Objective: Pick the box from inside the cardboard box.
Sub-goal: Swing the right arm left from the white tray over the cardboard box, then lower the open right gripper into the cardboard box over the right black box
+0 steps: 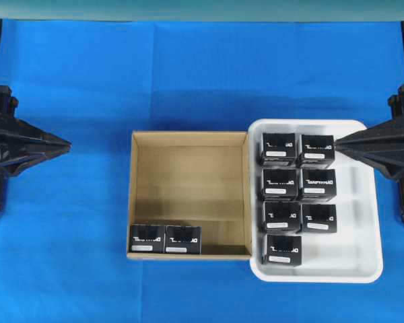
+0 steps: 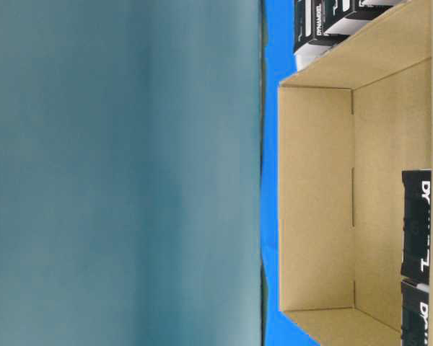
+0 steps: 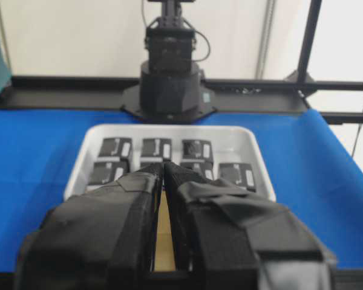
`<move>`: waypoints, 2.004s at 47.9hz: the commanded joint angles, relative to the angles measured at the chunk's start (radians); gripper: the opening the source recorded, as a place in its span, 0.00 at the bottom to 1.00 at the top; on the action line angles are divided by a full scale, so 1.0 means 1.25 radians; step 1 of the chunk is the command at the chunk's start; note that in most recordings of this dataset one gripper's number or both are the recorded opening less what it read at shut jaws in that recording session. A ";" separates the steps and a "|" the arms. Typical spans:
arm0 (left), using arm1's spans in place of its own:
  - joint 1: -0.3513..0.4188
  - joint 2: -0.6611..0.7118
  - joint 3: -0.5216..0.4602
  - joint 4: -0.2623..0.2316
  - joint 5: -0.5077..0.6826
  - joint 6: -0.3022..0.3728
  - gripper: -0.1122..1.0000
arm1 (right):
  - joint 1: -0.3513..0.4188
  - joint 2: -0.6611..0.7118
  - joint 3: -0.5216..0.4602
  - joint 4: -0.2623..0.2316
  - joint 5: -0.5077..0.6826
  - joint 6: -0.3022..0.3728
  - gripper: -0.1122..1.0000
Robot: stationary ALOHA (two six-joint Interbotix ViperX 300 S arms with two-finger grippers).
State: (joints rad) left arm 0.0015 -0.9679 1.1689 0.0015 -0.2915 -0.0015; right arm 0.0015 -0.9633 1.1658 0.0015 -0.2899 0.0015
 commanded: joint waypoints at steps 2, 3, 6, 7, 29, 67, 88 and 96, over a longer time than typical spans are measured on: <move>-0.005 0.018 -0.017 0.012 0.005 -0.005 0.23 | 0.012 0.015 -0.011 0.015 -0.002 0.011 0.23; -0.005 0.020 -0.021 0.012 0.009 -0.005 0.21 | 0.015 0.018 -0.013 0.025 0.001 0.015 0.24; -0.005 0.020 -0.025 0.012 0.010 -0.004 0.13 | 0.017 0.031 -0.026 0.058 0.018 0.036 0.19; -0.005 0.020 -0.027 0.012 0.010 -0.004 0.11 | 0.017 0.037 -0.029 0.064 0.026 0.045 0.17; -0.016 0.021 -0.065 0.012 0.129 -0.002 0.05 | 0.036 0.309 -0.232 0.081 0.309 0.190 0.12; -0.017 0.021 -0.070 0.012 0.194 -0.004 0.05 | 0.081 0.875 -0.803 0.076 0.898 0.020 0.13; -0.017 0.021 -0.070 0.013 0.194 -0.004 0.05 | 0.080 1.000 -0.923 0.092 0.984 -0.015 0.25; -0.017 0.020 -0.071 0.012 0.194 -0.005 0.05 | 0.063 1.016 -0.933 0.167 0.966 -0.017 0.61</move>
State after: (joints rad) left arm -0.0184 -0.9480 1.1091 0.0153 -0.0445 -0.0061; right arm 0.0936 0.2945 0.0107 0.1687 0.9265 -0.0169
